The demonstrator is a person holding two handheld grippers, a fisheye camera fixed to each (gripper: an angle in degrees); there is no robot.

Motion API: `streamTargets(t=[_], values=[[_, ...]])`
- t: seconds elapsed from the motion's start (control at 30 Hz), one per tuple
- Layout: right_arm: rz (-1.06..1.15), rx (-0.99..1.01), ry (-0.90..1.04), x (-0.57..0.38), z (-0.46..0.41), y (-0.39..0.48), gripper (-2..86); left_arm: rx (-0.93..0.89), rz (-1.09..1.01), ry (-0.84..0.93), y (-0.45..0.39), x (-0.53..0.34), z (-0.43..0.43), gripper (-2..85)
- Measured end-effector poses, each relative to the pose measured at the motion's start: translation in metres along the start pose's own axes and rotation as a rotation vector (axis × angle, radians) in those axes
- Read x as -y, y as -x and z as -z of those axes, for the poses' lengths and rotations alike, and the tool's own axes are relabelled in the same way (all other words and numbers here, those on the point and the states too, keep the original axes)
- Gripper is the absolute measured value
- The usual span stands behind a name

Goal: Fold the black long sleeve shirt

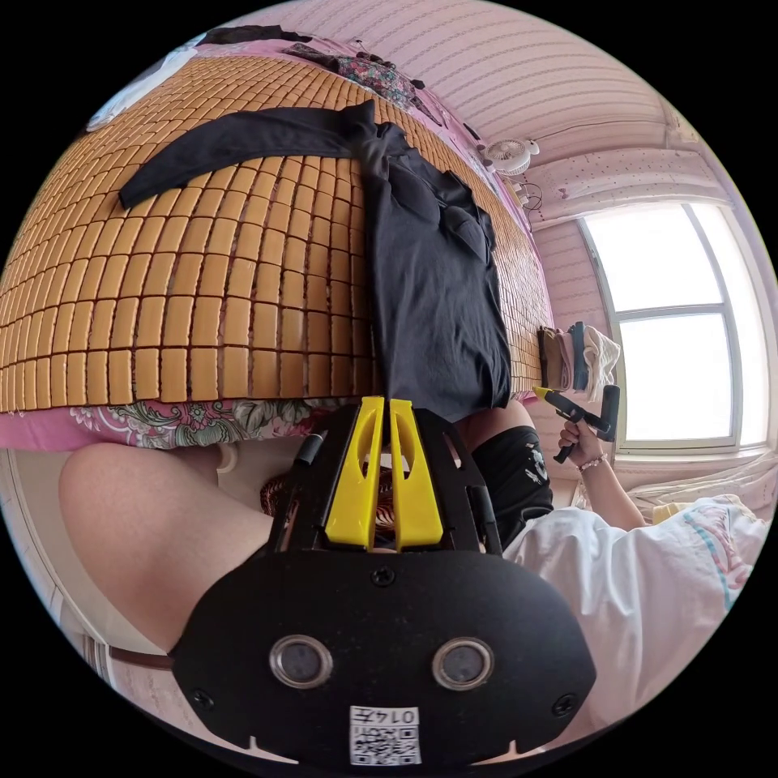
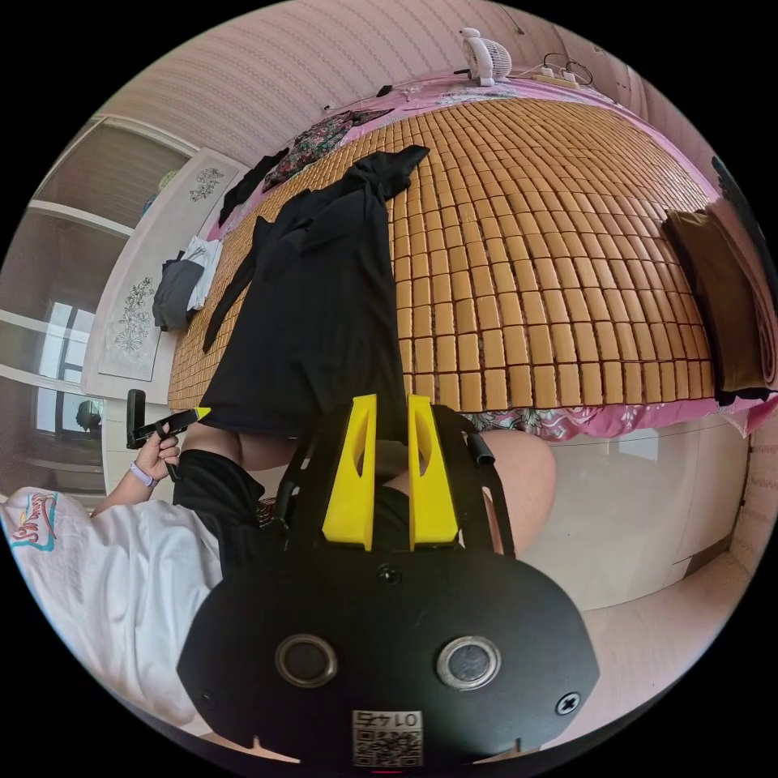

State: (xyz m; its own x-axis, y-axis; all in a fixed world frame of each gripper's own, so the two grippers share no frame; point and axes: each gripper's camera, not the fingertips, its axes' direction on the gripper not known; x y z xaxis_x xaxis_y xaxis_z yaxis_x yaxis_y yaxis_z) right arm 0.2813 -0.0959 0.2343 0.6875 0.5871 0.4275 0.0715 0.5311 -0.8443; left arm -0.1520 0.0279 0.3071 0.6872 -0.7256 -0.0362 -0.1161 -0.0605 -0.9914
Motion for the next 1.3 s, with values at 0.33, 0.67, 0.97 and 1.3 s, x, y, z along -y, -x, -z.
streamTargets(t=[0.33,0.67,0.97,1.3], values=[[-0.077,0.042,0.198,0.038,-0.036,-0.038,6.4,-0.049,-0.078,-0.072,-0.025,-0.010,0.029,-0.7],[-0.160,0.511,-0.145,-0.009,0.069,-0.100,1.1,-0.010,-0.211,-0.189,-0.050,-0.042,0.082,-0.7],[0.439,0.695,-0.707,-0.040,0.291,-0.014,0.6,-0.149,-0.642,-0.666,-0.156,-0.096,0.248,-0.7],[0.943,0.592,-1.116,-0.097,0.497,0.117,0.5,-0.108,-1.027,-1.079,-0.255,-0.189,0.409,-0.7]])
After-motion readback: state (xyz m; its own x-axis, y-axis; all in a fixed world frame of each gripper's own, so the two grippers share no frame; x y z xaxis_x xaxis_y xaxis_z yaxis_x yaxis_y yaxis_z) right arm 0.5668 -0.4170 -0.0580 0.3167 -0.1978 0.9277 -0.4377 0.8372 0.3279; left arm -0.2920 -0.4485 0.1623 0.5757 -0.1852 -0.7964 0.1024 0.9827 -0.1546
